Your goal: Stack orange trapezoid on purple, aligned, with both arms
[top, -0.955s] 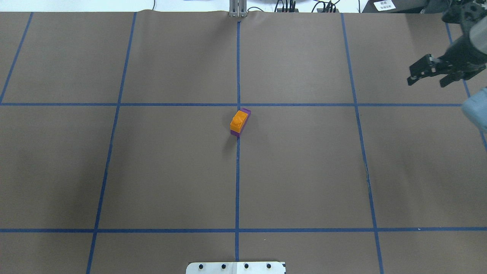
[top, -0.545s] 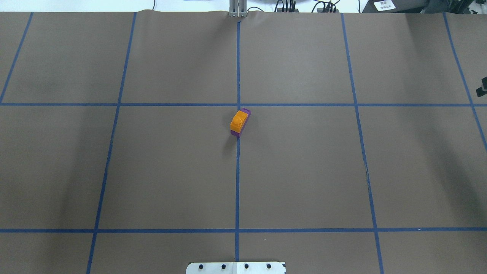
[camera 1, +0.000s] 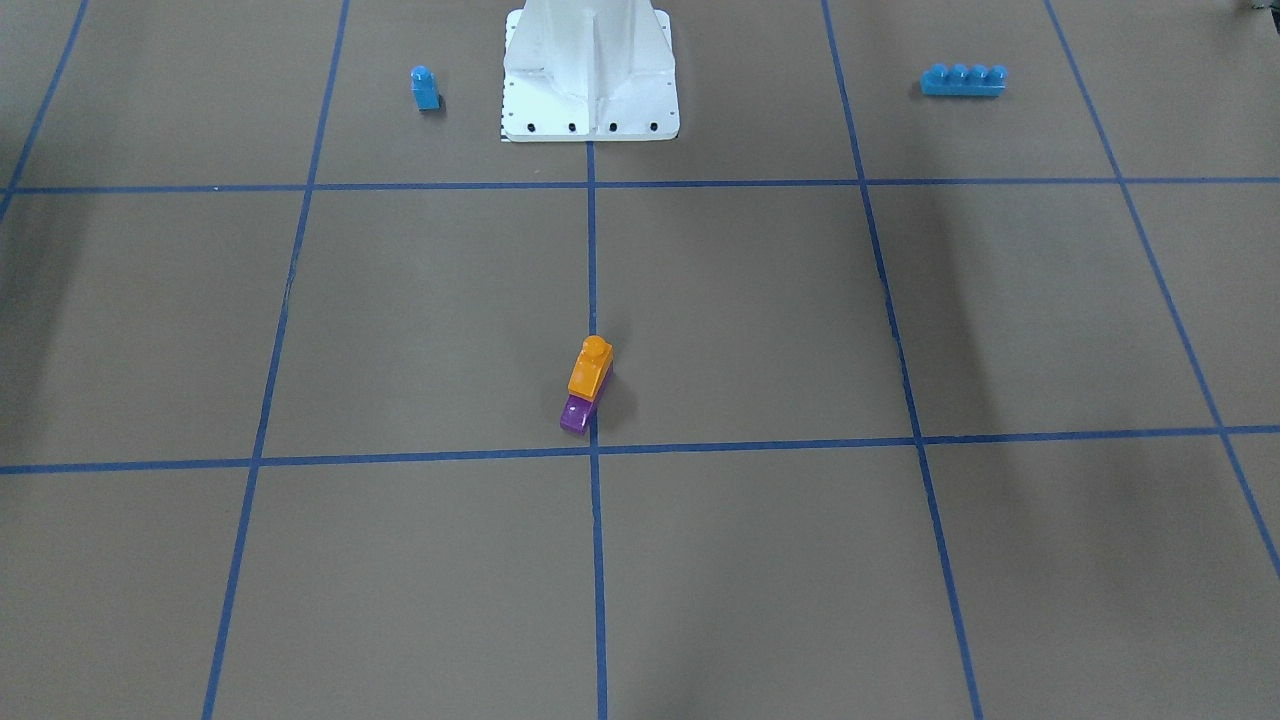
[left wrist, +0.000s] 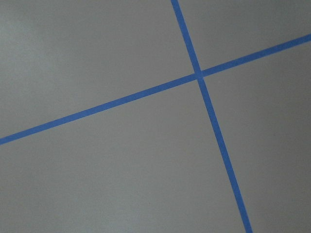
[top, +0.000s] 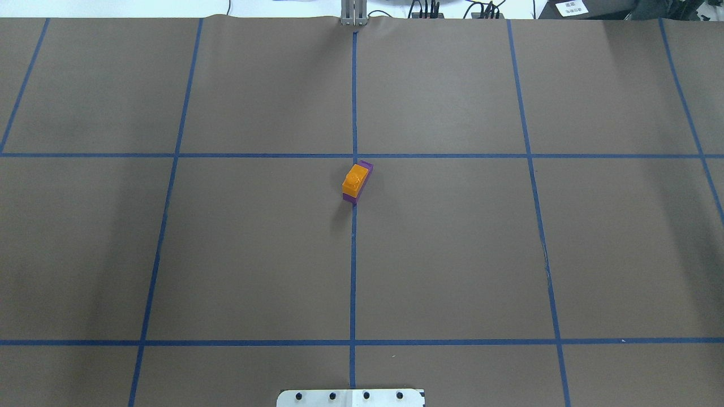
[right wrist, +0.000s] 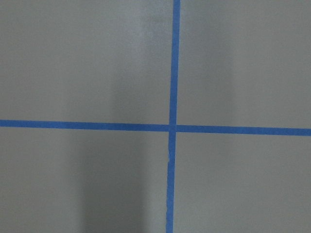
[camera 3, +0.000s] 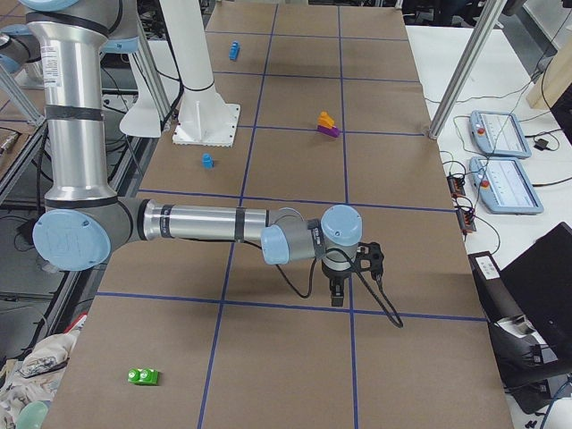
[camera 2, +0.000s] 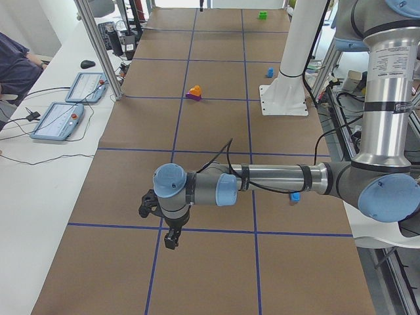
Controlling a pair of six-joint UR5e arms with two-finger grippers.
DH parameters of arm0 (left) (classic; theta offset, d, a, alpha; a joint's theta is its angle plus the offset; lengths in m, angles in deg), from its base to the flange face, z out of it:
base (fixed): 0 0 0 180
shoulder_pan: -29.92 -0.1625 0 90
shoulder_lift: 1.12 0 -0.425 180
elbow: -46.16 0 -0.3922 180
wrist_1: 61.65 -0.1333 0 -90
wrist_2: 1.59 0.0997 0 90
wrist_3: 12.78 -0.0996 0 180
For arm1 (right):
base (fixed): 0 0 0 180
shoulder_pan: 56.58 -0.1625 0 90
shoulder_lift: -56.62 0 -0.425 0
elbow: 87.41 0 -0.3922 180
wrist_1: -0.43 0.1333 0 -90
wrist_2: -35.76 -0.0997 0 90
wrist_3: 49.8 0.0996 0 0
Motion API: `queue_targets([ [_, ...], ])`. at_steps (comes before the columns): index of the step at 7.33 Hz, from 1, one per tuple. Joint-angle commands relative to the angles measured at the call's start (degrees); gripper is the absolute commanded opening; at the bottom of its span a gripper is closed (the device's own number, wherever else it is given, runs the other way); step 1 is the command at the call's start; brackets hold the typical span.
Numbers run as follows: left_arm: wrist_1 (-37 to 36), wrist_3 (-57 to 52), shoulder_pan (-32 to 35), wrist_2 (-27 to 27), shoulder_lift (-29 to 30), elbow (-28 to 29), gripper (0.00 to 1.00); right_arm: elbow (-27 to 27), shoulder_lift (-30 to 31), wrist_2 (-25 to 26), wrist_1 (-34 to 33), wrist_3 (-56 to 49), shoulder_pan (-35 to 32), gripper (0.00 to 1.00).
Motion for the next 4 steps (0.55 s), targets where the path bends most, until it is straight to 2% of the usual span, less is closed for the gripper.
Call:
queue_targets([
  [1,0.11,3.57,-0.06,0.08,0.09,-0.41,1.00,-0.98,-0.73,-2.96,-6.21,-1.06,-2.60,1.00],
  [3,0.11,3.57,-0.15,0.09,0.26,-0.41,1.00,-7.47,0.22,-2.10,-14.84,-1.23,-2.70,1.00],
  [4,0.11,3.57,-0.15,0.09,0.26,-0.67,1.00,-7.41,0.75,-1.13,-14.88,-2.28,-2.70,1.00],
])
